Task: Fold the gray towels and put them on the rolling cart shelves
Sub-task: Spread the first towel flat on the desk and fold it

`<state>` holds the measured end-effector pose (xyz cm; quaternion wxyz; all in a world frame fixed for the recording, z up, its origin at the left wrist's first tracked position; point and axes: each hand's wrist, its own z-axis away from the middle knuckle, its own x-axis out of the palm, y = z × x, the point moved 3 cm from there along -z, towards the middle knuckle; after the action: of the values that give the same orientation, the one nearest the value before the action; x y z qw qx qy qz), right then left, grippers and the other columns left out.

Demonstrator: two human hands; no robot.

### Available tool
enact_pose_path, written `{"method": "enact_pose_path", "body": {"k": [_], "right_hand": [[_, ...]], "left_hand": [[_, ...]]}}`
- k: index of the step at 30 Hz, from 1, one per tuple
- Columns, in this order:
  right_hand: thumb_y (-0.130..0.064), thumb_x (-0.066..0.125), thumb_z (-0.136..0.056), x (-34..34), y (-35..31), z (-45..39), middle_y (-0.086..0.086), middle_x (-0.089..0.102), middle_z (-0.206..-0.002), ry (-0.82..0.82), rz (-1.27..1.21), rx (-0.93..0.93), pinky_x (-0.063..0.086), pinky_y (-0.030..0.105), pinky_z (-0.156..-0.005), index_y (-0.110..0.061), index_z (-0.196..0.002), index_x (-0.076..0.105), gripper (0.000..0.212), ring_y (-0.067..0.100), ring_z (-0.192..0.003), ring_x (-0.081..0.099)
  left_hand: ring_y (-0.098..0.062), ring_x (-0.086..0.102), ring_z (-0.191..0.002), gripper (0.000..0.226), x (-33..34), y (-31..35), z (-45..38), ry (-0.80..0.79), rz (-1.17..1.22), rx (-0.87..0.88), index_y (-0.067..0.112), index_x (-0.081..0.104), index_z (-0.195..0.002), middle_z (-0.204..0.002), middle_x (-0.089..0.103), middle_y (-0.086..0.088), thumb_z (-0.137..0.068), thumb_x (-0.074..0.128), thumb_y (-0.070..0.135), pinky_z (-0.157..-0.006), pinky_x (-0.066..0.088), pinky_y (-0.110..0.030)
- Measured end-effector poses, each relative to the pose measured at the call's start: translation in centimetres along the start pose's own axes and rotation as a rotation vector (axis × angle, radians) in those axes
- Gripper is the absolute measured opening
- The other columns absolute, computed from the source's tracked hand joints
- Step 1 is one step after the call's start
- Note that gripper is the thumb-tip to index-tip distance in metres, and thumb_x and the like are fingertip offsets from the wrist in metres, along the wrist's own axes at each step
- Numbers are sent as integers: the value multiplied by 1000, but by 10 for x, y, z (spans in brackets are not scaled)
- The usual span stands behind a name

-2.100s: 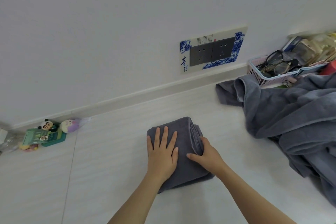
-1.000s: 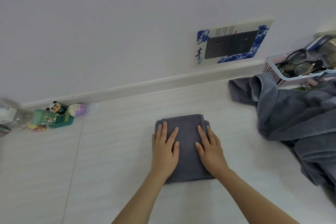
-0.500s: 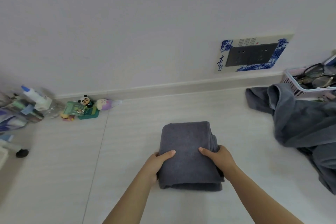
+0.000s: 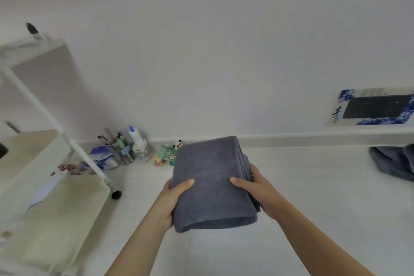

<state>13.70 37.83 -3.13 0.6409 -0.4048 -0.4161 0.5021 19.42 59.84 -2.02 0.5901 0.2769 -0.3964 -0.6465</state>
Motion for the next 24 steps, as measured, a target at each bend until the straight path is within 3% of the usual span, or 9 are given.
{"method": "enact_pose_path", "body": {"k": [5, 8, 11, 15, 19, 24], "right_hand": [[-31, 77, -75, 80, -67, -9, -7, 58, -124, -143, 76, -180, 51, 39, -94, -33, -136, 38, 72, 14, -109, 60], [-34, 78, -73, 127, -107, -13, -5, 55, -130, -163, 102, -269, 51, 37, -94, -33, -142, 32, 83, 14, -110, 59], [-36, 77, -73, 166, -147, -11, -4, 48, -135, -163, 95, -366, 51, 32, -89, -39, -147, 20, 93, 16, -113, 56], [-34, 77, -73, 206, -208, -3, -6, 60, -123, -257, 60, -512, 56, 33, -81, -49, -132, 42, 70, 16, -101, 65], [-27, 73, -78, 236, -271, -3, -6, 64, -117, -344, 65, -602, 55, 27, -70, -36, -122, 58, 47, 14, -95, 68], [-25, 71, -81, 289, -338, -13, -5, 70, -106, -477, 114, -612, 54, 27, -67, -27, -114, 65, 33, 13, -86, 70]], "left_hand": [[-24, 62, -100, 79, -66, 69, 40, 120, -16, 240, 28, 33, -142, -126, 56, -4, -76, 76, 28, -70, 56, -38], [-22, 55, -113, 89, -102, 108, 70, 203, -71, 418, 36, 19, -148, -136, 46, 2, -78, 73, 33, -89, 51, -40], [-15, 46, -122, 82, -127, 148, 102, 259, -169, 599, 41, 13, -148, -141, 37, 10, -85, 66, 37, -104, 42, -38], [-11, 44, -123, 68, -146, 206, 143, 308, -254, 737, 45, 17, -147, -147, 33, 12, -92, 56, 37, -105, 39, -33], [-16, 43, -128, 63, -155, 260, 176, 337, -318, 810, 46, 21, -145, -151, 30, 9, -93, 55, 37, -108, 38, -38], [-21, 44, -128, 56, -180, 317, 211, 526, -352, 874, 43, 37, -140, -150, 35, 4, -90, 61, 34, -108, 38, -38]]}}
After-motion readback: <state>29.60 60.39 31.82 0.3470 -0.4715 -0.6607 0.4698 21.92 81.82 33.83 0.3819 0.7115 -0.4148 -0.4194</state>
